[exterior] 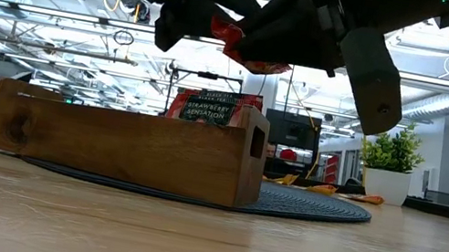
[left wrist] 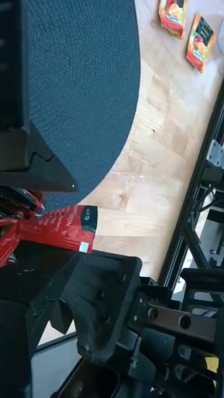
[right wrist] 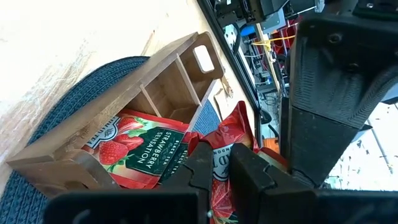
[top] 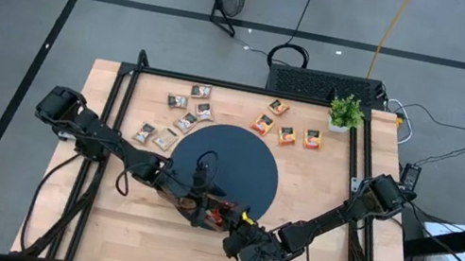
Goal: Pick & Place Tea
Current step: Put the red tea bag into the right section of the wooden organizer
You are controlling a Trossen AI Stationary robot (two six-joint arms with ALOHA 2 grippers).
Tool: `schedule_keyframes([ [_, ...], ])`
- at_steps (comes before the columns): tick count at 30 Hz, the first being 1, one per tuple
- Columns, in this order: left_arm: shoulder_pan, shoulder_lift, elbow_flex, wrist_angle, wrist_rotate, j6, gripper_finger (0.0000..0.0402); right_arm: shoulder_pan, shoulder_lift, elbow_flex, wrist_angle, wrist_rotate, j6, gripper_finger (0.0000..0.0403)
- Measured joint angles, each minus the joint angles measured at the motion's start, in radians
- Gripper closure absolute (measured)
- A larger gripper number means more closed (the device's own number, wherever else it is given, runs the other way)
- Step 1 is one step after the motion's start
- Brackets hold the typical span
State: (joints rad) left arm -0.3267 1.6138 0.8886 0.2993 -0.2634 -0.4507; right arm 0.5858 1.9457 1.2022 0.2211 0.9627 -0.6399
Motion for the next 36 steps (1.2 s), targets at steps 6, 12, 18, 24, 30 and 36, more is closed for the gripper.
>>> schedule_keyframes([
  [6, 0.004, 0.022, 0.068, -0.121, -0.005, 0.001, 0.0241, 0.0, 0.0, 0.0, 0.015, 0.0, 0.0, 0.038],
  [12, 0.014, 0.05, 0.154, -0.239, -0.001, 0.034, 0.0241, 0.0, 0.0, 0.0, 0.015, 0.0, 0.0, 0.0379],
  [18, 0.027, 0.041, 0.156, -0.276, -0.004, 0.055, 0.0241, 0.0, 0.0, 0.0, 0.014, 0.001, 0.0, 0.0379],
  [24, 0.035, 0.04, 0.156, -0.298, -0.045, 0.056, 0.0241, 0.0, 0.0, 0.0, 0.013, 0.002, 0.0, 0.0379],
  [30, 0.046, 0.04, 0.156, -0.323, -0.053, 0.05, 0.0241, 0.0, 0.0, 0.0, 0.013, 0.001, 0.001, 0.0379],
  [36, 0.046, 0.04, 0.156, -0.315, -0.05, 0.035, 0.0241, 0.0, 0.0, 0.0, 0.013, 0.001, 0.001, 0.0379],
])
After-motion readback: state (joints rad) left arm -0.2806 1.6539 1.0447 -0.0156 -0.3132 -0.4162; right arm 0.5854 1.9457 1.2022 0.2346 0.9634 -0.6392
